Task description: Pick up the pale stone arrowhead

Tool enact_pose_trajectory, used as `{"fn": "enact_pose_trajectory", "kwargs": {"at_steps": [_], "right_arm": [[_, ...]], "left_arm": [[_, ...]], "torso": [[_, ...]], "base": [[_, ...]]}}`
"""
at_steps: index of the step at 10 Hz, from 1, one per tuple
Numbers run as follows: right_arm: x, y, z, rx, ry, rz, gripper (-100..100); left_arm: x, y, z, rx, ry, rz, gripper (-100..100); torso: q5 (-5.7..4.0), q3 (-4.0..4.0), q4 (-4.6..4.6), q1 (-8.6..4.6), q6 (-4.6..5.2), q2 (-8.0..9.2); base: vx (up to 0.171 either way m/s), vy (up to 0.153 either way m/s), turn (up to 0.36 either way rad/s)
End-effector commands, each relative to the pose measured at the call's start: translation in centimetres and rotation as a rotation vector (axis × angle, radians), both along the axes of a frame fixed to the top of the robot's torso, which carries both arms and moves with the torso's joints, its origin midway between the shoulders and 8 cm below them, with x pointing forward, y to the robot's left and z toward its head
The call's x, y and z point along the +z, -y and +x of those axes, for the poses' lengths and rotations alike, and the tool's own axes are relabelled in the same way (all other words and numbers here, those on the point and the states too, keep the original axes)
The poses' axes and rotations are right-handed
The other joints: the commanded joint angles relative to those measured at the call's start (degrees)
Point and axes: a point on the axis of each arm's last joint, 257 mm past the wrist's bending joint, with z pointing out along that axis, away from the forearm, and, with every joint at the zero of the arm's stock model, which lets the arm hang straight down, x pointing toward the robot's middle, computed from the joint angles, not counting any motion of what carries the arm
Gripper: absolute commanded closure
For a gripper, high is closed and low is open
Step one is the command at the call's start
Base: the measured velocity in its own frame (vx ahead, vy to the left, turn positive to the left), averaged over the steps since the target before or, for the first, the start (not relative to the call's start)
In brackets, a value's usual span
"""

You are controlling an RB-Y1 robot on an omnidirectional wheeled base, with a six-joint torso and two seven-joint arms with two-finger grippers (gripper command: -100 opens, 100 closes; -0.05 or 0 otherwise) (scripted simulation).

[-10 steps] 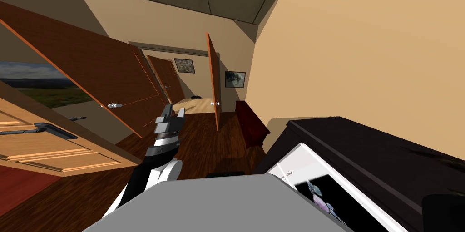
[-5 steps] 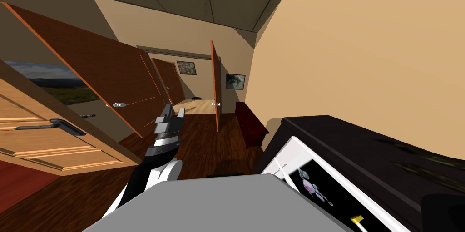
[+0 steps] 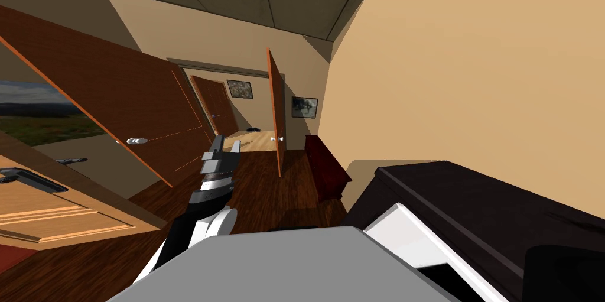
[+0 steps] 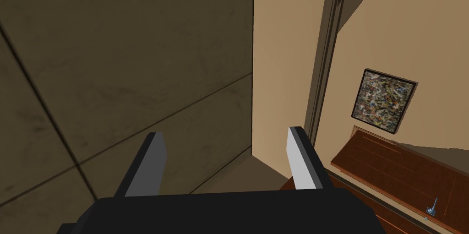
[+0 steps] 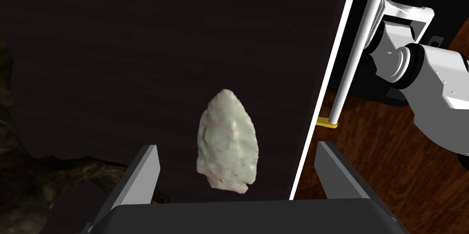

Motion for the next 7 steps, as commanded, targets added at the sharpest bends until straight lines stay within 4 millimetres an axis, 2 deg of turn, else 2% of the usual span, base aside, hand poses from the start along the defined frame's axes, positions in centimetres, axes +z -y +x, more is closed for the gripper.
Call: {"fn": "enact_pose_trajectory", "kwargs": {"at_steps": [1, 2, 3, 4, 6, 7], "right_arm": [[-0.3, -0.4, -1.0, -0.016, -0.046, 0.016, -100], [-0.2, -0.2, -0.5, -0.004, -0.022, 0.009, -100], [-0.3, -0.3, -0.5, -0.002, -0.023, 0.011, 0], [-1.4, 0.0, -0.7, 0.005, -0.020, 0.008, -100], [-2.5, 0.3, -0.8, 0.013, -0.016, 0.005, -100], [-2.1, 0.0, -0.7, 0.010, -0.018, 0.008, -100]], "left_arm": [[0.0, 0.0, 0.0, 0.000, 0.000, 0.000, 0], [0.0, 0.0, 0.0, 0.000, 0.000, 0.000, 0], [0.0, 0.0, 0.0, 0.000, 0.000, 0.000, 0], [0.0, 0.0, 0.0, 0.000, 0.000, 0.000, 0], [0.0, 0.0, 0.0, 0.000, 0.000, 0.000, 0], [0.0, 0.0, 0.0, 0.000, 0.000, 0.000, 0]], "torso": [[0.00, 0.00, 0.00, 0.00, 0.00, 0.00], [0.03, 0.12, 0.05, 0.12, 0.00, 0.22], [0.05, 0.28, 0.12, 0.22, 0.01, 0.48], [0.07, 0.38, 0.17, 0.27, 0.01, 0.64], [0.08, 0.44, 0.20, 0.33, 0.02, 0.72], [0.08, 0.45, 0.20, 0.33, 0.02, 0.73]], "base": [[0.104, -0.039, -0.003], [0.034, -0.013, 0.002], [0.010, -0.004, 0.002], [0.017, 0.002, -0.036], [0.018, 0.007, -0.044], [0.007, 0.004, -0.007]]}}
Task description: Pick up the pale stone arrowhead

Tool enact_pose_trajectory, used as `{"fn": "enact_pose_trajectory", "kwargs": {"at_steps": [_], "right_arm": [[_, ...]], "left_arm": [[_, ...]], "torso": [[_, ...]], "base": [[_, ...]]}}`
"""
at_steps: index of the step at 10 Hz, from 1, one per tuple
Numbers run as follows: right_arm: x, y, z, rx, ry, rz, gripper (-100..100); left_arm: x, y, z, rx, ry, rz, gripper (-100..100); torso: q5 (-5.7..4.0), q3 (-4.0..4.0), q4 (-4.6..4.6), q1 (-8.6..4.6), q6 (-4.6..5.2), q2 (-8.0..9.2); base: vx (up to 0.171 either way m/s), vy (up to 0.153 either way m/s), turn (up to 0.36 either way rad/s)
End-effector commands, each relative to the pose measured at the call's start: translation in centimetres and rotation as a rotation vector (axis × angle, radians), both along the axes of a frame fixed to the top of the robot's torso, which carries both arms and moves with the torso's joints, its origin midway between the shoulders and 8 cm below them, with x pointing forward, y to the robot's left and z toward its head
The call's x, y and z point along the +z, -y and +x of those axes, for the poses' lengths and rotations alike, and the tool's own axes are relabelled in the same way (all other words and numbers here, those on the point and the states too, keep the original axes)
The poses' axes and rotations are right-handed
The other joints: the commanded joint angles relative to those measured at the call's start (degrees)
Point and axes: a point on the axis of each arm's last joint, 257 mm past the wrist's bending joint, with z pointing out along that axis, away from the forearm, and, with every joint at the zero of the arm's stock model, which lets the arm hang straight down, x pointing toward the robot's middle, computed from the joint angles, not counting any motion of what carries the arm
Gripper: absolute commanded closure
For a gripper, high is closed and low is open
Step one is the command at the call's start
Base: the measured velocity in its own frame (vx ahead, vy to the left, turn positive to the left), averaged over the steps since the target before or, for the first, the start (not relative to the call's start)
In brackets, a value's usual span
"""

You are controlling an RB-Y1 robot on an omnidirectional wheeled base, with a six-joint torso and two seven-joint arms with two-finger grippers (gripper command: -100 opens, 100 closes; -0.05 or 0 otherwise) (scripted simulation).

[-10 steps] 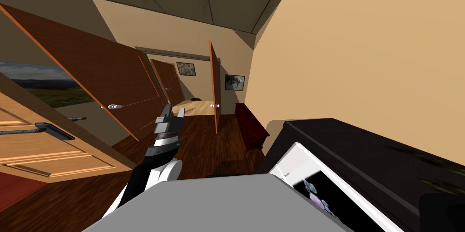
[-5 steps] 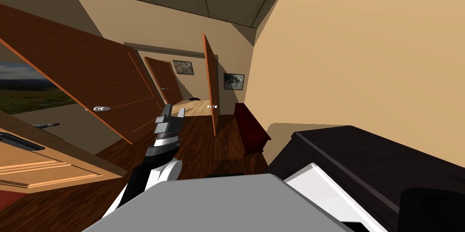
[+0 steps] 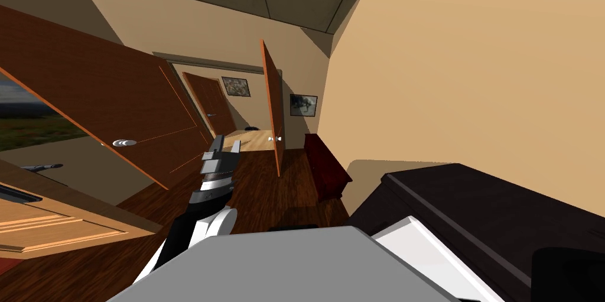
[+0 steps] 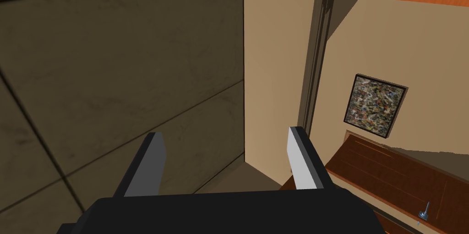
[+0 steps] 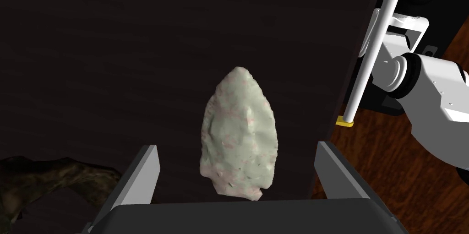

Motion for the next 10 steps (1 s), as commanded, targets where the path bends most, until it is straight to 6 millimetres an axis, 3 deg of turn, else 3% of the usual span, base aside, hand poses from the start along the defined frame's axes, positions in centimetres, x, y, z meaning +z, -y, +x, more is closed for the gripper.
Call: {"fn": "enact_pose_trajectory", "kwargs": {"at_steps": [1, 5, 6, 7, 9, 10], "right_arm": [[0.0, 0.0, 0.0, 0.000, 0.000, 0.000, 100], [0.0, 0.0, 0.0, 0.000, 0.000, -0.002, 100], [0.1, 0.0, 0.0, 0.000, 0.000, -0.002, 0], [1.2, -0.2, 0.1, -0.008, -0.004, 0.003, 100], [1.3, -0.2, 0.2, -0.009, -0.004, 0.001, 100], [1.4, -0.2, 0.2, -0.009, -0.004, 0.002, 0]], "left_arm": [[0.0, 0.0, 0.0, 0.000, 0.000, 0.000, 0], [0.0, 0.0, 0.0, 0.000, 0.000, 0.000, 0], [0.0, 0.0, 0.0, 0.000, 0.000, 0.000, 0], [0.0, 0.0, 0.0, 0.000, 0.000, 0.000, 0], [0.0, 0.0, 0.0, 0.000, 0.000, 0.000, 0], [0.0, 0.0, 0.0, 0.000, 0.000, 0.000, 0]], "torso": [[0.00, 0.00, 0.00, 0.00, 0.00, 0.00], [-0.07, 0.02, 0.01, -0.10, 0.00, 0.03], [-0.08, 0.02, 0.01, -0.10, 0.00, 0.03], [-0.08, 0.02, 0.01, -0.11, 0.00, 0.03], [-0.07, 0.04, 0.01, -0.12, -0.02, 0.08], [-0.11, 0.05, 0.03, -0.14, 0.00, 0.07]], "base": [[0.000, 0.000, 0.000], [0.000, 0.000, 0.000], [0.000, 0.000, 0.000], [-0.013, -0.001, 0.065], [-0.019, -0.009, 0.036], [0.000, 0.000, 0.000]]}}
